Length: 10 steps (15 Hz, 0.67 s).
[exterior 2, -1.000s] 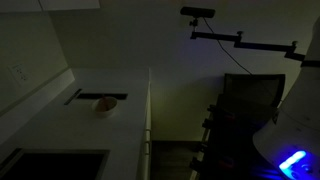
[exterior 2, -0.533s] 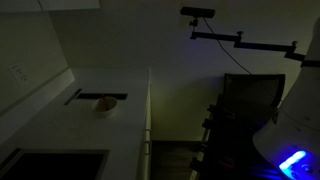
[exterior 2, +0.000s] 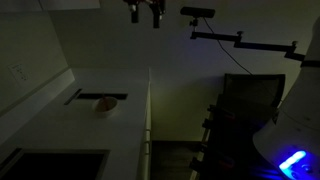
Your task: Put the pen on the countertop
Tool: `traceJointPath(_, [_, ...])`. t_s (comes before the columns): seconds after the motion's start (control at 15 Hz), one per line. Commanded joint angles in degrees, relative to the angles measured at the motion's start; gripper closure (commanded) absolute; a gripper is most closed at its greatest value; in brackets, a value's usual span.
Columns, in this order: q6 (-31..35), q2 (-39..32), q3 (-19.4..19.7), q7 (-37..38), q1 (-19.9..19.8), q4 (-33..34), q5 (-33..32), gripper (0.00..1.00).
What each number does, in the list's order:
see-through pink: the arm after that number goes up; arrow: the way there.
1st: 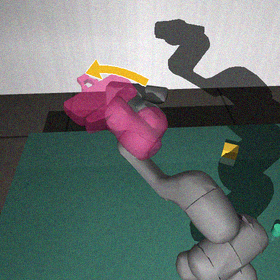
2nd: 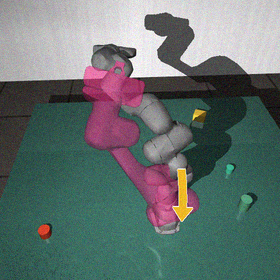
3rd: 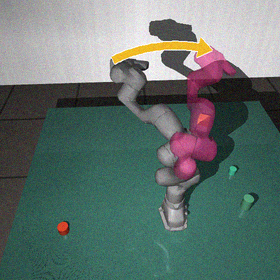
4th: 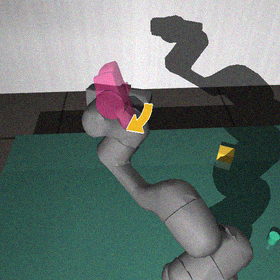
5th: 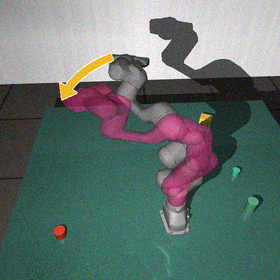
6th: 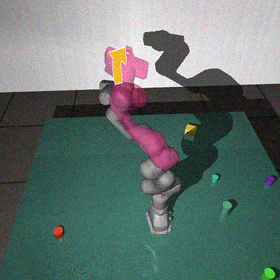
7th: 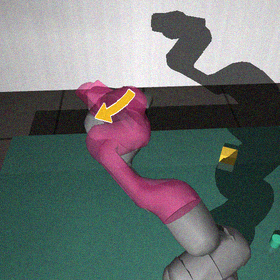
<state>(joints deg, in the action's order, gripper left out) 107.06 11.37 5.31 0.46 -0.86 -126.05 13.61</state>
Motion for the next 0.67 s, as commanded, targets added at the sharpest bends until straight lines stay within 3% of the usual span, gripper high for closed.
traceJointPath(0.0, [3.89,-8.09,-2.27,5.38,-0.13,4.14,1.64,0.0])
traceJointPath(0.33, [7.9,-15.6,-3.33,8.89,-0.21,6.75,3.62,0.0])
traceJointPath(0.6, [7.92,-17.51,-2.89,7.71,-0.82,6.7,3.03,0.0])
